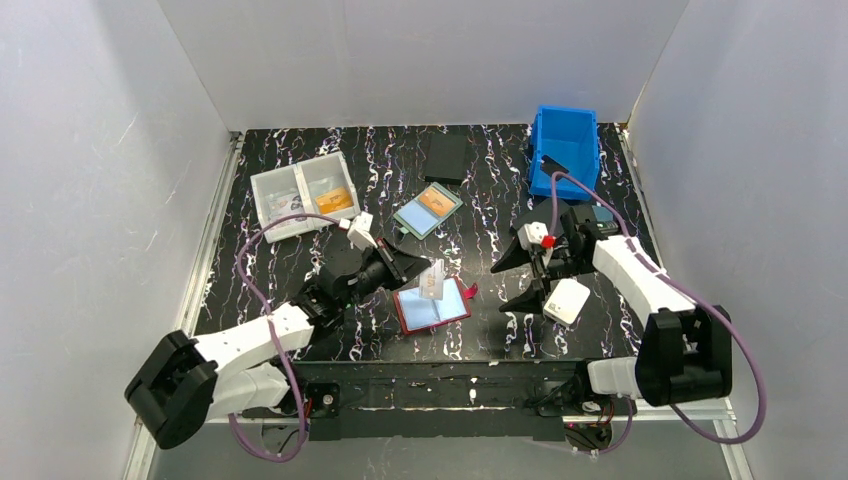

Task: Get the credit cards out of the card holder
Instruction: Place the credit card in the storage box.

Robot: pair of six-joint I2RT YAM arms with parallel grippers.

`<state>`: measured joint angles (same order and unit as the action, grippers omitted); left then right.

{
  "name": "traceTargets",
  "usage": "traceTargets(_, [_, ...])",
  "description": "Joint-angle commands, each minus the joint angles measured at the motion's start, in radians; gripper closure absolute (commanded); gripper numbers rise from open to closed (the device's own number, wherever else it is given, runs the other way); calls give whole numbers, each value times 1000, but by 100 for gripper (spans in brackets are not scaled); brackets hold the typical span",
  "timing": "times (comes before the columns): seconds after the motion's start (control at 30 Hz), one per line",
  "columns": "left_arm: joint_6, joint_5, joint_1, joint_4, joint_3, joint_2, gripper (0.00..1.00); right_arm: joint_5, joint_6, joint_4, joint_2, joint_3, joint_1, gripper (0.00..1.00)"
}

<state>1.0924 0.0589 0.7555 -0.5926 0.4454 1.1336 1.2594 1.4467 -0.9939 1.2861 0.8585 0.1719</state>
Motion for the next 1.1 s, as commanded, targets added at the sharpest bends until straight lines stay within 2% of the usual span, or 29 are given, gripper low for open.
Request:
traceTargets(0.0, [-241,-44,7,29,-25,-97,100,93,-159,-43,63,60,-2,2])
traceTargets(0.2, [-306,-45,29,27,-16,-102,100,121,-187,-59,109,74,4,1])
traceTargets(0.27, [-351,-74,56,26,-2,-94,100,144,-325,21,118,61,8,2])
traceTargets(0.37, [-419,-82,98,2,36,-67,100,200,-624,258,125,15,17,2])
traceTargets(0.4, [-430,-81,110,-27,51,-52,100,207,-665,304,130,6,24,2])
traceTargets(0.47, [-425,-81,128,-97,64,-19,100,219,-670,306,162,8,41,2])
traceTargets(0.57, [-412,-78,144,-183,89,38,100,221,-579,196,226,50,71,2])
traceTargets(0.73, [-411,-61,161,-218,148,136,100,206,-535,92,297,114,93,2])
traceTargets(0.97, [-446,25,166,-219,186,219,100,139,-766,256,261,120,103,2])
traceTargets(1.07, [-447,92,167,-218,196,242,100,118,-905,385,238,93,107,7])
